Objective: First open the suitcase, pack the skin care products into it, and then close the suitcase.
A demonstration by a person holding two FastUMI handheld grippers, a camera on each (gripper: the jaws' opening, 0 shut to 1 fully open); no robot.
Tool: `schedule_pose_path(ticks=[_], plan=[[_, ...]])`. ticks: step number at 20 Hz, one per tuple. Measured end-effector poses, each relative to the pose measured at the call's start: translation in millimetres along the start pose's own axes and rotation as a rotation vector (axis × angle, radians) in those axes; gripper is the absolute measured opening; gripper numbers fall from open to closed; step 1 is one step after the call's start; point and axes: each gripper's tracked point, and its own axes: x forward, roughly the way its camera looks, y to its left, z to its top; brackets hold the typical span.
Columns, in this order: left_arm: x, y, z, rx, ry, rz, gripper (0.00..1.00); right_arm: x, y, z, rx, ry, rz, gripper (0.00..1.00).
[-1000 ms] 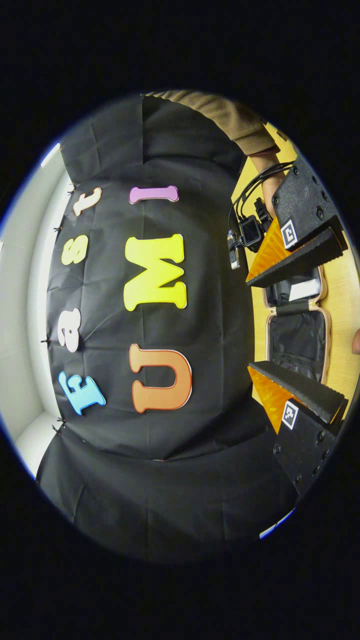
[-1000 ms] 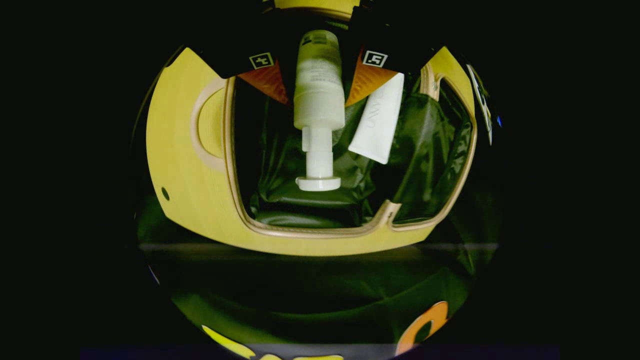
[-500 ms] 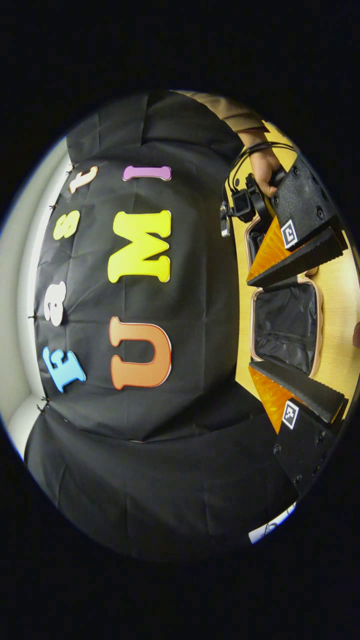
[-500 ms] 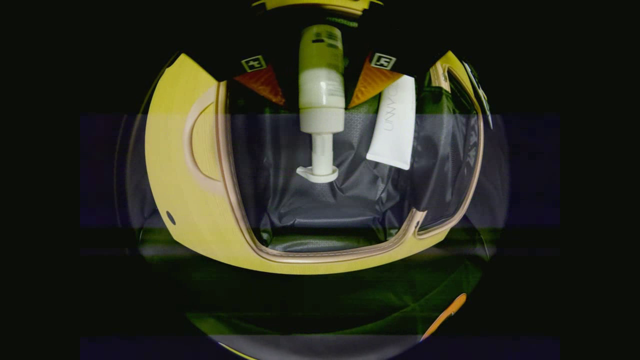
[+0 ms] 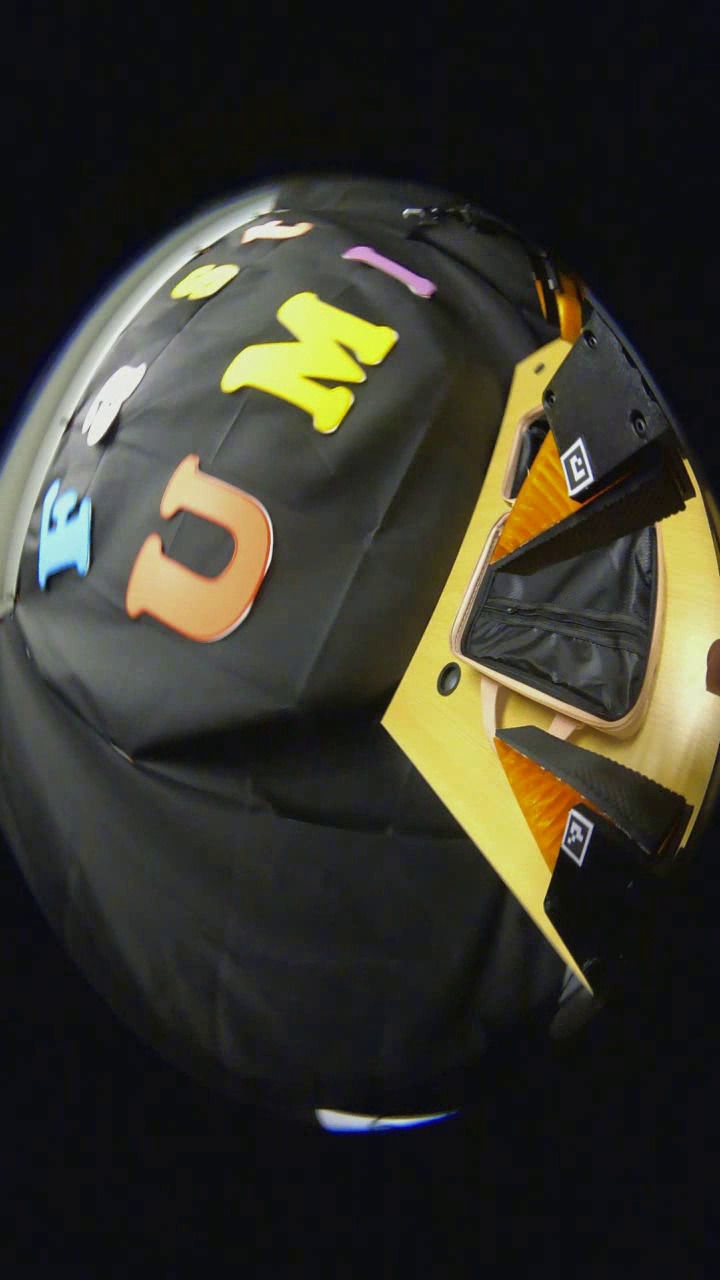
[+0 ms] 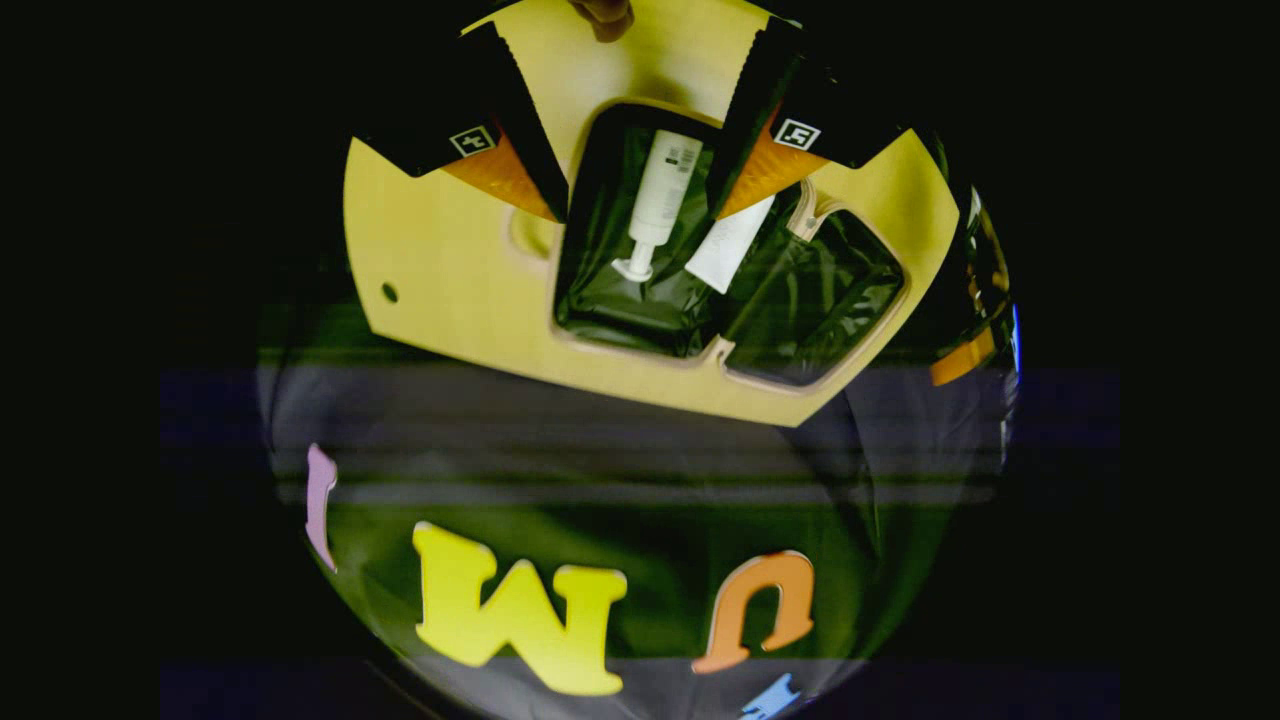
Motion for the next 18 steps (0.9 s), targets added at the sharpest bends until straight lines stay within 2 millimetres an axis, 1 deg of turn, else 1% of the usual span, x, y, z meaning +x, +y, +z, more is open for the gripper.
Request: schedule_pose_path(ticks=[1, 2, 3, 5, 6, 8, 9, 10, 11, 12, 13, 14, 15, 16, 17, 18], plan=[[9, 13, 3, -0.071, -0.006, -0.006, 0.98, -21, -8, 8, -0.014, -0.047, -0.011, 0.8], [19, 20, -1, -0.153, 0.01, -0.017, 0.98, -40, -16, 12, -0.03, -0.079, -0.026, 0.8], [28, 27, -2, -0.228, 0.021, -0.029, 0.98, -62, -30, 13, -0.04, -0.1, -0.058, 0.8], [50, 42, -14, -0.364, 0.056, -0.037, 0.97, -103, -49, 20, -0.02, -0.145, -0.099, 0.8], [59, 55, -19, -0.436, 0.068, -0.025, 0.97, -122, -57, 22, 0.002, -0.166, -0.117, 0.8], [71, 78, -30, -0.573, 0.071, 0.008, 0.96, -155, -73, 24, 0.053, -0.197, -0.138, 0.8], [75, 90, -37, -0.633, 0.071, 0.028, 1.0, -169, -79, 24, 0.078, -0.208, -0.143, 0.8], [79, 98, -45, -0.688, 0.079, 0.033, 0.95, -181, -88, 24, 0.102, -0.223, -0.157, 0.8], [81, 102, -55, -0.734, 0.093, 0.036, 1.0, -190, -99, 24, 0.12, -0.232, -0.184, 0.8], [85, 102, -63, -0.779, 0.109, 0.02, 0.95, -198, -110, 21, 0.136, -0.235, -0.21, 0.79], [88, 103, -72, -0.813, 0.132, 0.019, 0.94, -206, -120, 17, 0.151, -0.232, -0.235, 0.8], [89, 103, -77, -0.842, 0.137, 0.029, 0.89, -211, -129, 12, 0.164, -0.227, -0.252, 0.8], [93, 101, -79, -0.873, 0.132, 0.03, 0.95, -214, -137, 7, 0.178, -0.221, -0.272, 0.8], [98, 100, -81, -0.898, 0.143, 0.026, 0.67, -214, -142, 2, 0.196, -0.218, -0.278, 0.8], [101, 99, -85, -0.911, 0.152, 0.03, 0.63, -211, -146, -2, 0.224, -0.219, -0.275, 0.8], [103, 100, -89, -0.922, 0.161, 0.039, 0.5, -210, -152, -8, 0.254, -0.212, -0.277, 0.8]])
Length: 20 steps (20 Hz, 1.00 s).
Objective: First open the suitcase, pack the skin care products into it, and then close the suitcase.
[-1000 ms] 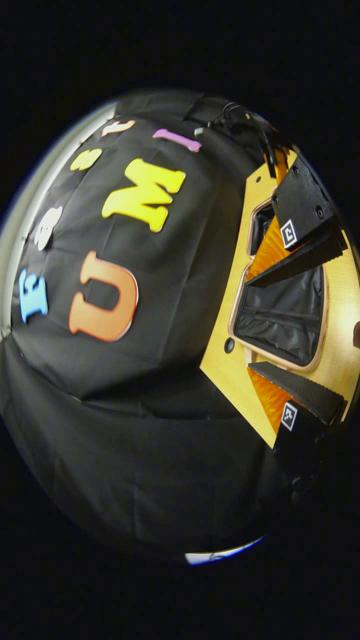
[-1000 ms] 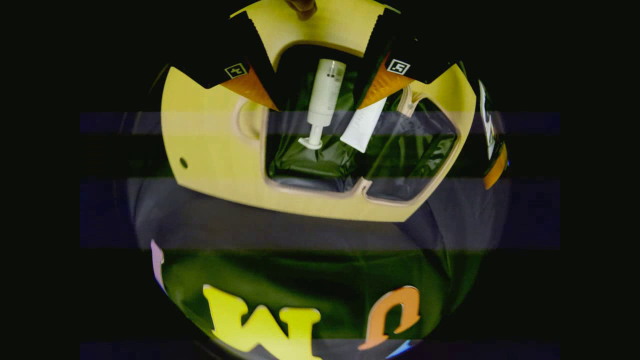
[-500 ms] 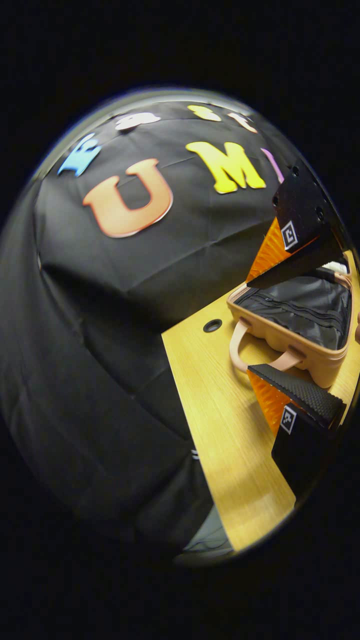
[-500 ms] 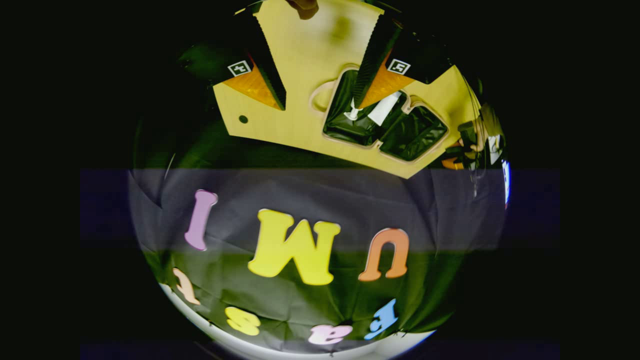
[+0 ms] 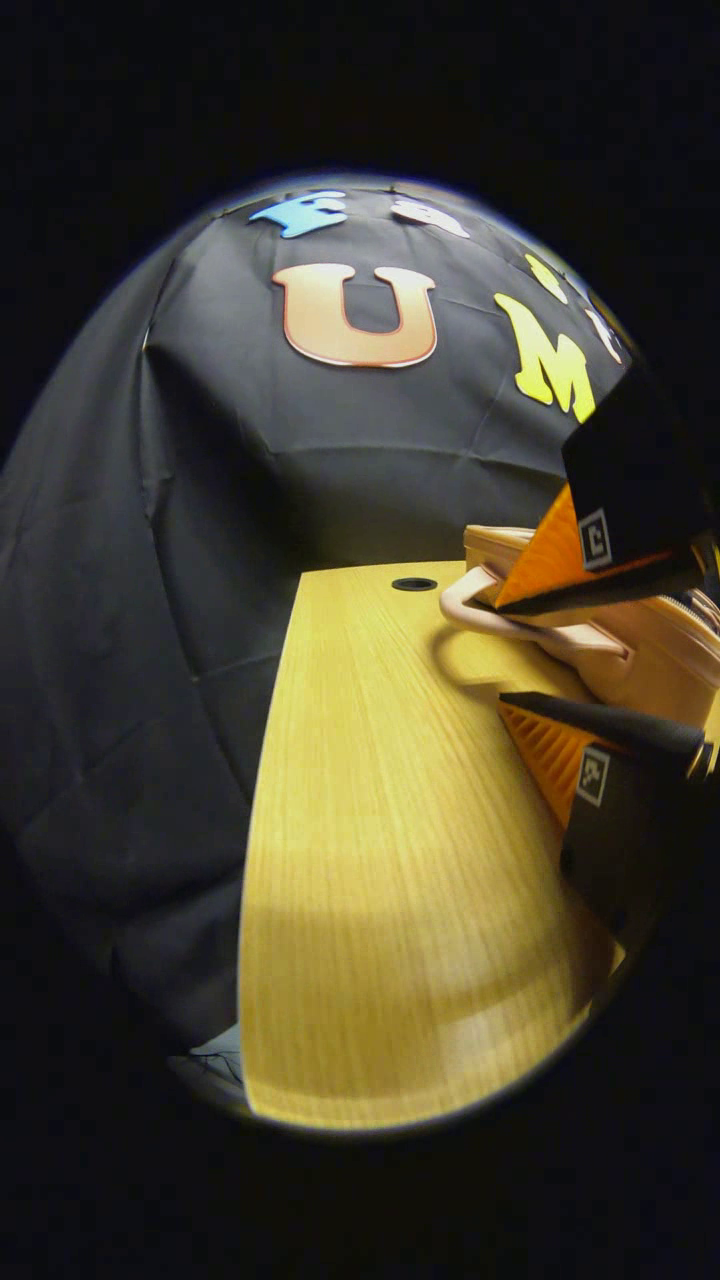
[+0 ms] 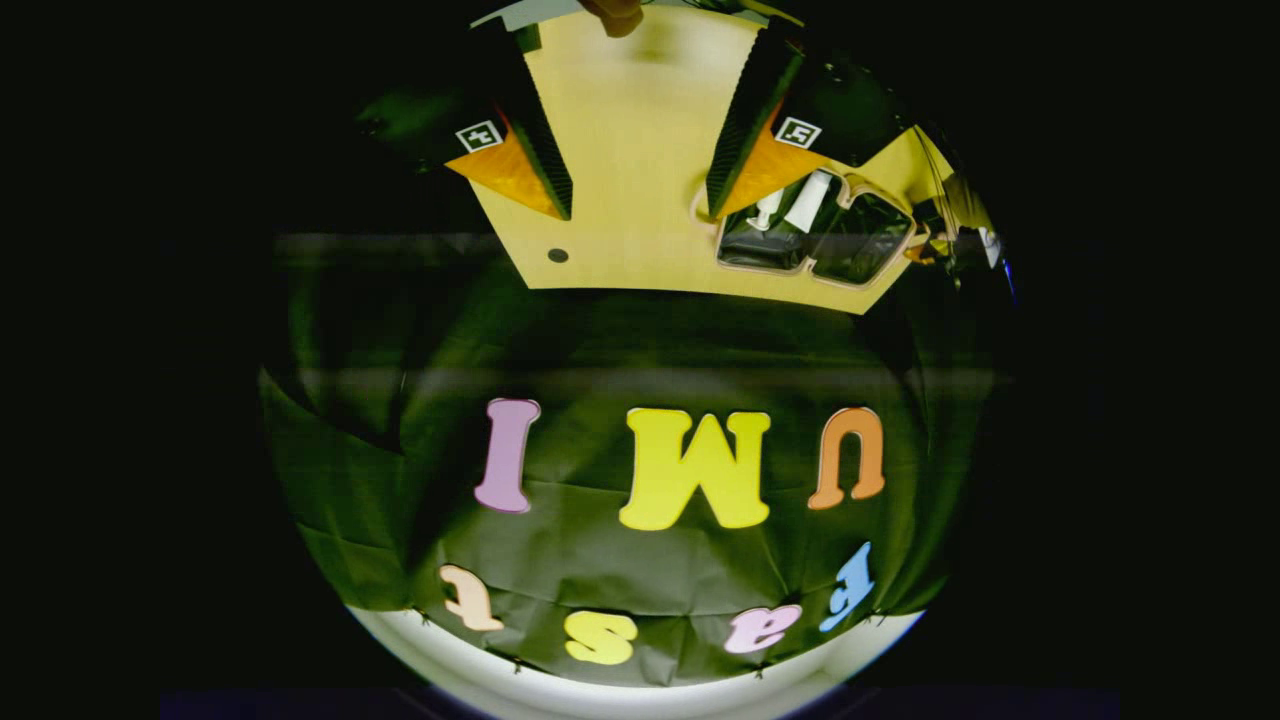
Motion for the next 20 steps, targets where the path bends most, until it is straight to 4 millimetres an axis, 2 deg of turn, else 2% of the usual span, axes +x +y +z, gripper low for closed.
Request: schedule_pose_path(ticks=[1, 2, 4, 6, 8, 11, 13, 14, 15, 20], plan=[[1, -4, 0, -0.026, -0.004, -0.013, 0.29, 0, -8, -1, 0.024, 0.003, -0.009, 0.8], [2, -7, 1, -0.047, -0.014, -0.018, 0.28, -1, -15, -2, 0.043, 0.005, -0.015, 0.79], [3, -5, 1, -0.035, -0.028, -0.002, 0.12, -4, -29, -2, 0.053, -0.002, -0.04, 0.8], [2, -6, 2, 0.005, -0.046, 0.016, 0.07, -7, -43, -2, 0.031, -0.018, -0.074, 0.8], [-3, -10, 0, 0.045, -0.055, 0.052, 0.04, -10, -52, -3, -0.023, -0.037, -0.102, 0.8], [-11, -27, 1, 0.147, -0.078, 0.079, 0.03, -20, -61, 9, -0.082, -0.111, -0.133, 0.8], [-19, -48, 3, 0.194, -0.102, 0.069, 0.03, -22, -64, 9, -0.11, -0.134, -0.138, 0.8], [-24, -61, 3, 0.191, -0.113, 0.055, 0.0, -23, -64, 7, -0.119, -0.132, -0.123, 0.8], [-29, -77, 3, 0.2, -0.127, 0.031, 0.03, -23, -64, 3, -0.116, -0.125, -0.103, 0.8], [-62, -145, -20, 0.429, -0.172, 0.005, 0.03, -20, -85, 9, -0.09, -0.148, -0.058, 0.8]])
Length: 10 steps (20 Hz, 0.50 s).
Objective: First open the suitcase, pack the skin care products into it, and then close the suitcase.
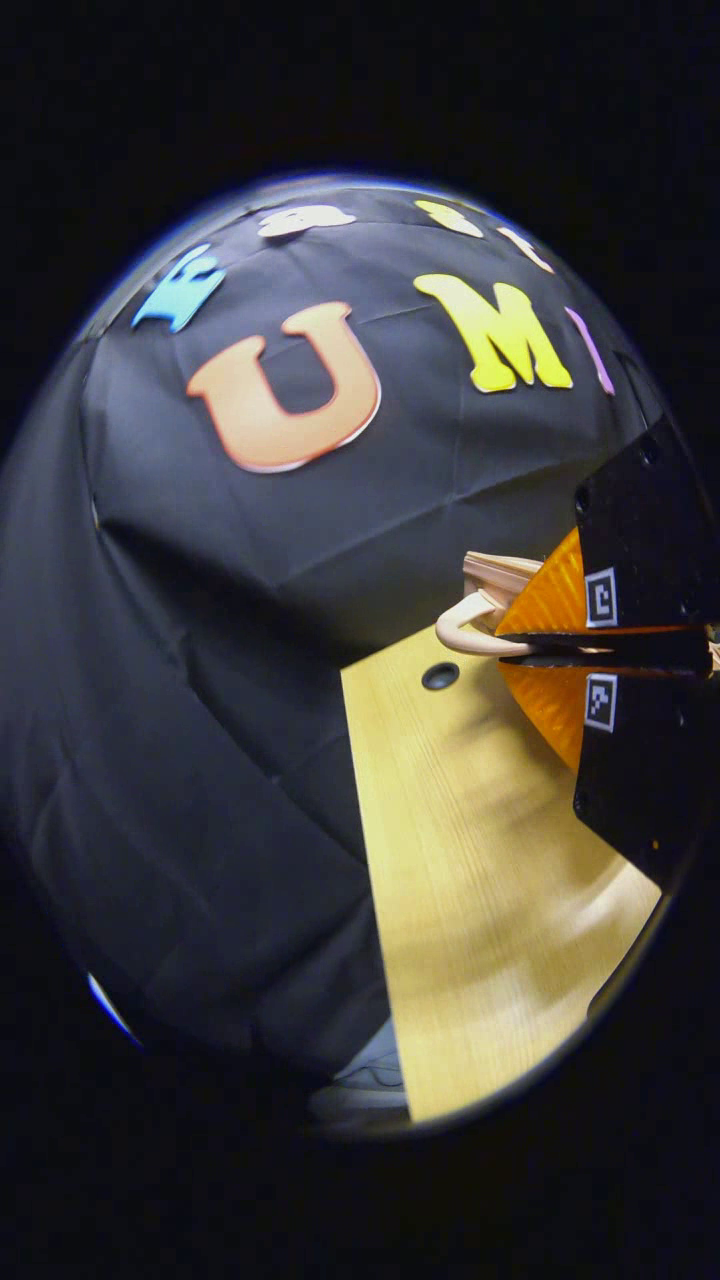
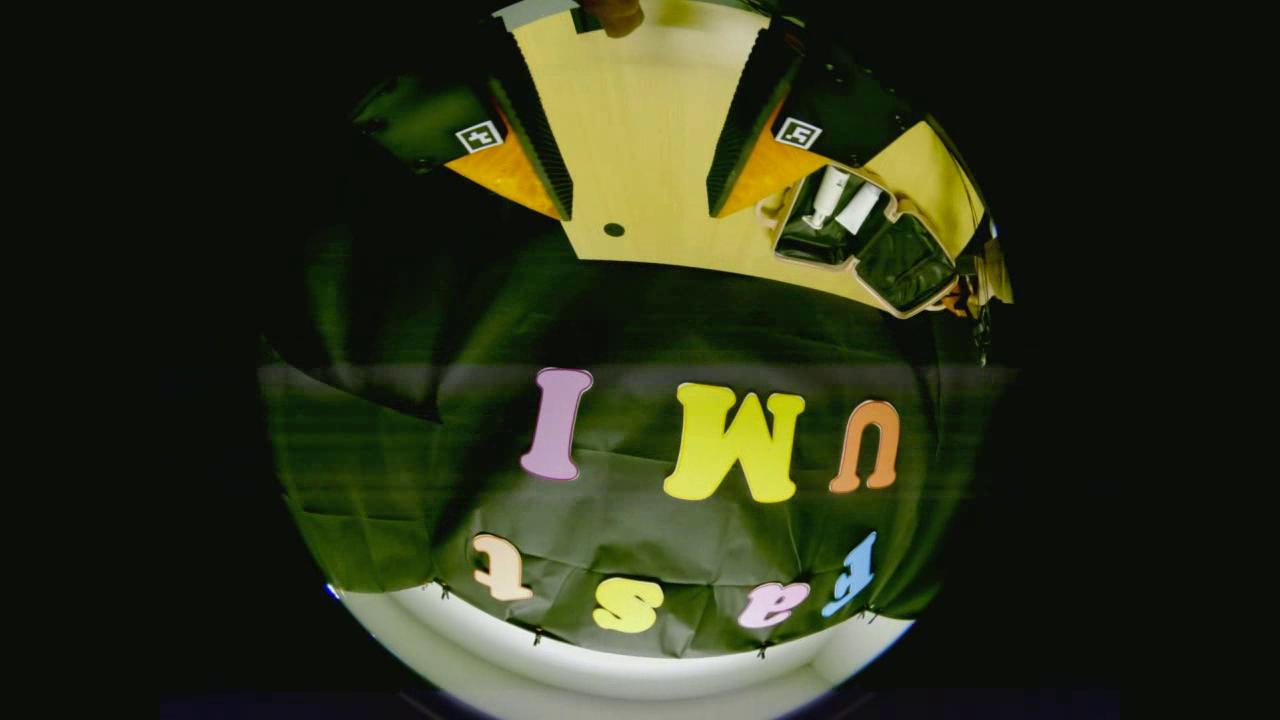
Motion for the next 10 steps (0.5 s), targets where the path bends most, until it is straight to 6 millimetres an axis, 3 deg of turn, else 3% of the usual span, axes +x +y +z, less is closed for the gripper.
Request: schedule_pose_path(ticks=[3, 8, 10], plan=[[-20, -59, -4, 0.192, -0.038, -0.038, 0.03, 5, -14, 1, -0.033, -0.034, 0.018, 0.8], [-39, -141, -45, 0.595, -0.1, -0.047, 0.03, 12, -33, -7, -0.031, -0.033, 0.089, 0.8], [-45, -165, -64, 0.736, -0.125, -0.032, 0.03, 18, -48, -8, -0.024, -0.034, 0.102, 0.8]])
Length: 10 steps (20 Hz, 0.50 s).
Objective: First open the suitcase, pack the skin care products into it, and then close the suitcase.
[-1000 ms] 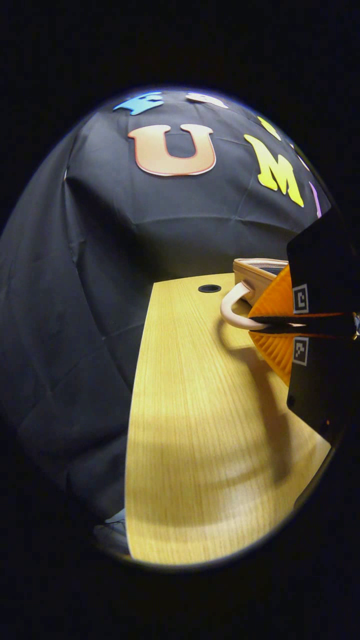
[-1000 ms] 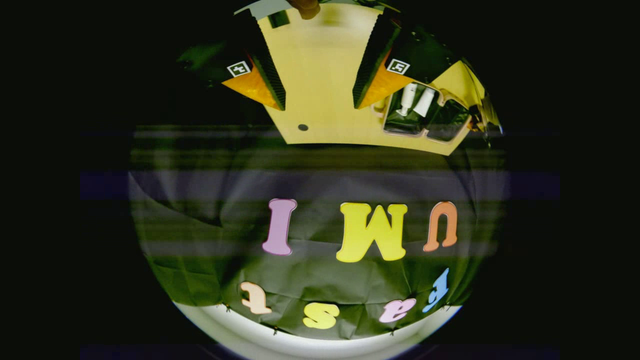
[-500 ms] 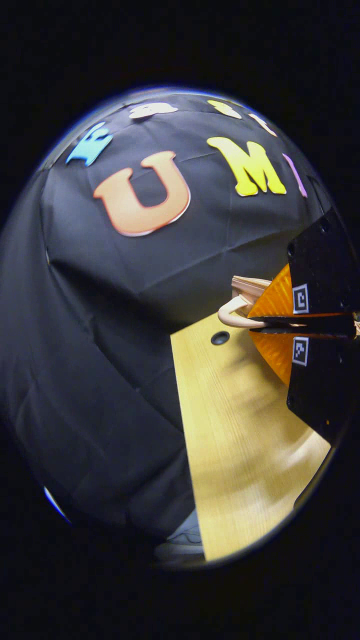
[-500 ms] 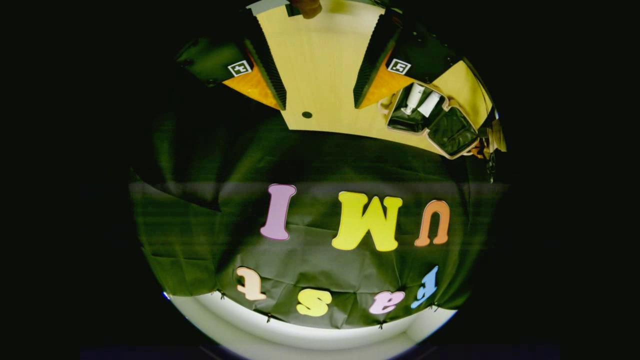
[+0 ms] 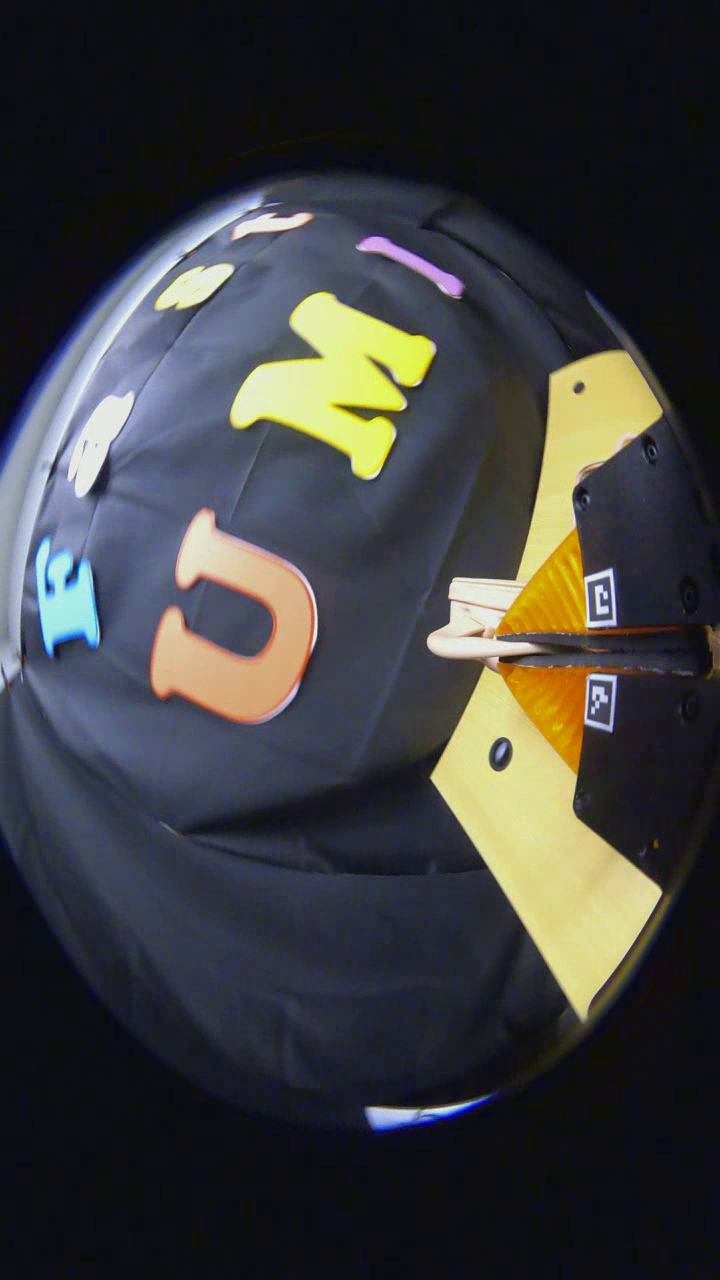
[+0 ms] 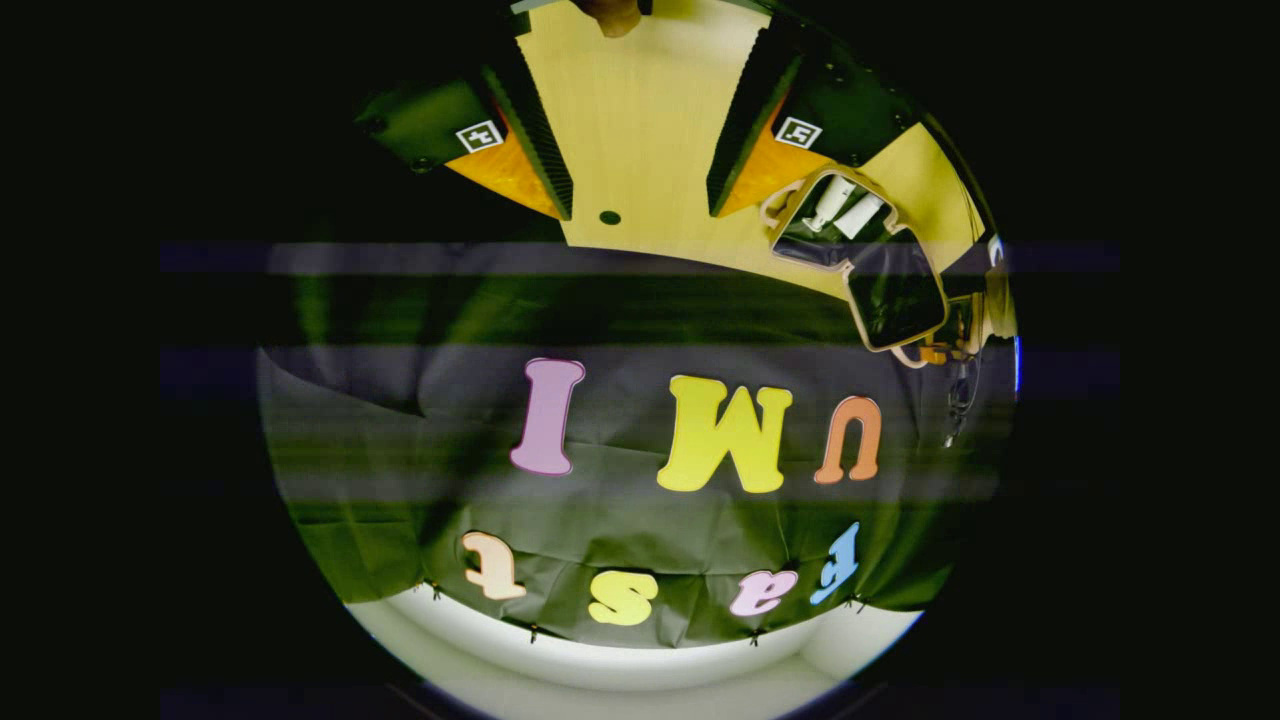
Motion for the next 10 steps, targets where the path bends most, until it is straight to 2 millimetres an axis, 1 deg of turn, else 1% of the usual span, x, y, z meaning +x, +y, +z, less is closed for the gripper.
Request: schedule_pose_path(ticks=[1, 3, 7, 8, 10], plan=[[-2, -14, 1, 0.075, -0.003, 0.017, 0.03, 3, -8, -1, -0.004, -0.002, 0.005, 0.8], [-6, -47, -4, 0.186, -0.012, 0.03, 0.03, 6, -24, -6, 0.0, 0.002, 0.016, 0.8], [-24, -111, -17, 0.289, -0.022, 0.045, 0.03, 14, -52, -14, 0.01, 0.012, 0.044, 0.8], [-24, -126, -22, 0.309, -0.026, 0.057, 0.03, 15, -58, -17, 0.012, 0.011, 0.053, 0.8], [-22, -148, -39, 0.307, -0.014, 0.089, 0.03, 23, -73, -23, 0.013, 0.016, 0.065, 0.8]])
